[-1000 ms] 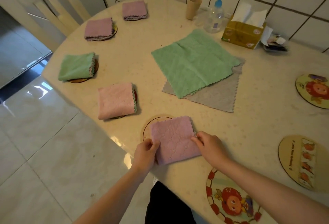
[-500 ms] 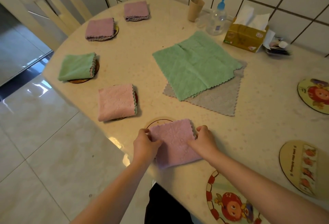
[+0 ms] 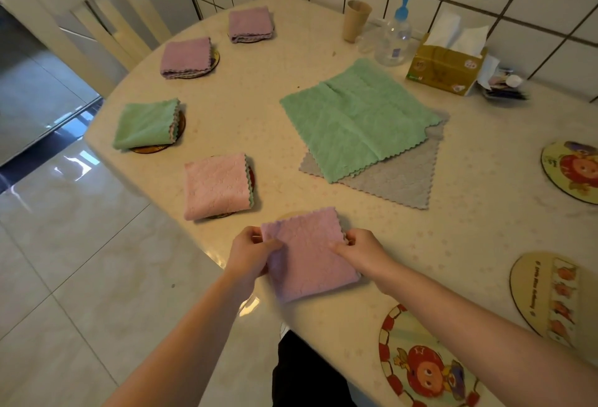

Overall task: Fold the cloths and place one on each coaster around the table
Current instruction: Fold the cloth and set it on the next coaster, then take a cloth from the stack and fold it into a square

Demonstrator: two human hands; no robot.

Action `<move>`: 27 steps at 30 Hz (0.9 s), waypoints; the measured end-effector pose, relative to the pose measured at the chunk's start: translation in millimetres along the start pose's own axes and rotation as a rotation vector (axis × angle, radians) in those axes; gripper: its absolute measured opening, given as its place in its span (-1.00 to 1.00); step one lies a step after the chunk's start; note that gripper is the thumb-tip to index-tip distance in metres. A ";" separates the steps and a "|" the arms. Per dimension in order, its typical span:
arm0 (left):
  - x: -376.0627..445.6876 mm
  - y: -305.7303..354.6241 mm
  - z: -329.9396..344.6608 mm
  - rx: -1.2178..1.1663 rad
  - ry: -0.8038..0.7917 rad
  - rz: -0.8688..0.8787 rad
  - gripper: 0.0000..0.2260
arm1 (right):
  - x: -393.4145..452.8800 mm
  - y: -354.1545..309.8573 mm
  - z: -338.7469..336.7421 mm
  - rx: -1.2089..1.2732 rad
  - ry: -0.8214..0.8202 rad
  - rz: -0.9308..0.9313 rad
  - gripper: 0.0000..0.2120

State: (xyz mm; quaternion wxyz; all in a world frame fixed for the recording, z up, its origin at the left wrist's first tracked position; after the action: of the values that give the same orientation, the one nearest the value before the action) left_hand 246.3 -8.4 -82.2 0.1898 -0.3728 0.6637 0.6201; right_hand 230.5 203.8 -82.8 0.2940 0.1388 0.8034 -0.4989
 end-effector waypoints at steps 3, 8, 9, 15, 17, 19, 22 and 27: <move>9.8 2.7 -15.6 0.075 0.049 0.036 -0.75 | 11.2 -5.1 6.7 -0.070 0.044 -0.022 -0.85; 23.6 7.8 -20.4 0.338 0.171 0.136 -0.71 | 20.7 2.0 5.5 -0.355 0.163 -0.011 -0.86; 22.7 11.1 -18.7 0.404 0.182 0.166 -0.72 | 20.5 1.9 5.3 -0.370 0.163 -0.009 -0.81; 29.2 57.6 11.5 1.033 0.172 0.651 -0.54 | 40.5 -18.4 -42.7 -0.388 0.282 -0.100 -0.71; 41.9 84.0 28.2 1.084 0.138 0.756 -0.59 | 58.8 -40.0 -59.0 -0.450 0.321 -0.211 -0.78; 57.9 106.6 49.6 1.133 0.067 0.835 -0.58 | 77.6 -62.7 -64.1 -0.541 0.327 -0.315 -0.81; 84.9 131.3 81.7 1.208 -0.063 0.952 -0.51 | 102.7 -89.5 -58.1 -0.695 0.305 -0.441 -0.77; 115.9 157.3 115.1 1.364 -0.283 1.113 -0.47 | 128.8 -98.9 -45.9 -0.965 0.213 -0.491 -0.74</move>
State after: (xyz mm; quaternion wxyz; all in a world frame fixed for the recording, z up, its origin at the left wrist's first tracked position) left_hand 31.9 65.2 -76.0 0.1217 0.2776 0.9436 0.1328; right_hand 62.6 189.4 -75.1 0.1163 -0.1535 0.9749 -0.1113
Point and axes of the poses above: each hand's wrist, its own x-axis towards the middle knuckle, its own z-axis out of the palm, y = z × x, the point moved 6 cm from there along x, towards the middle knuckle, and after that the axes turned 4 degrees about -z, right-handed, at the moved point
